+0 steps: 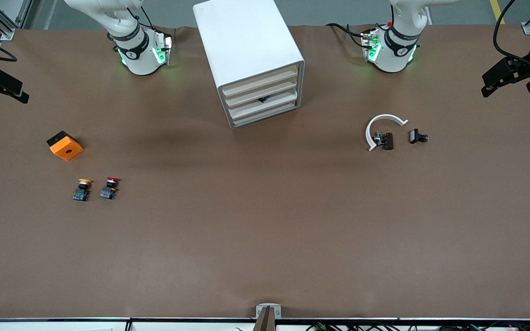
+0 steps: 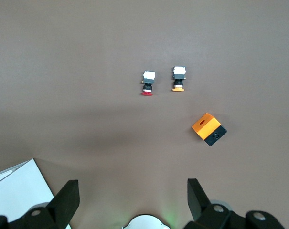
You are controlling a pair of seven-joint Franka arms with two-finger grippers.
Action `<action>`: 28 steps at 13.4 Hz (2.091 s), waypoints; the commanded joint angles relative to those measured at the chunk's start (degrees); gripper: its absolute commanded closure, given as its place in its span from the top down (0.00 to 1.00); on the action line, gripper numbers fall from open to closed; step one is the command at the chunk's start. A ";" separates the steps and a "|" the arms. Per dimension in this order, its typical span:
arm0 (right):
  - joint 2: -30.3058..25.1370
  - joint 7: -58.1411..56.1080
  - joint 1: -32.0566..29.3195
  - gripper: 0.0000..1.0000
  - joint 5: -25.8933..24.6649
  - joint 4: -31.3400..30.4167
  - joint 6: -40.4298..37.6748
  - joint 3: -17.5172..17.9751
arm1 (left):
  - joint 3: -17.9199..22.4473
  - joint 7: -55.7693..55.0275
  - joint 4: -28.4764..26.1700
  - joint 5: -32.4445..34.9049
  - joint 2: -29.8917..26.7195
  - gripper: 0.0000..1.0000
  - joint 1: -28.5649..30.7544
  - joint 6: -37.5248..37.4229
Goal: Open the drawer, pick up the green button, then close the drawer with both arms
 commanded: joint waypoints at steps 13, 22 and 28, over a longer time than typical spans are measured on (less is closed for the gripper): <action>-1.67 0.04 -0.50 1.00 0.49 -0.85 0.78 0.56 | -1.68 -7.32 -1.74 0.15 13.88 1.00 -2.32 0.73; 7.44 -0.57 -0.68 1.00 -0.12 1.61 -1.51 0.21 | -3.53 -46.69 -0.24 -5.90 25.22 1.00 -11.63 6.00; 13.79 -0.75 -1.11 1.00 -2.23 2.05 0.50 0.38 | -3.53 -73.40 0.90 -10.65 34.27 1.00 -19.28 6.54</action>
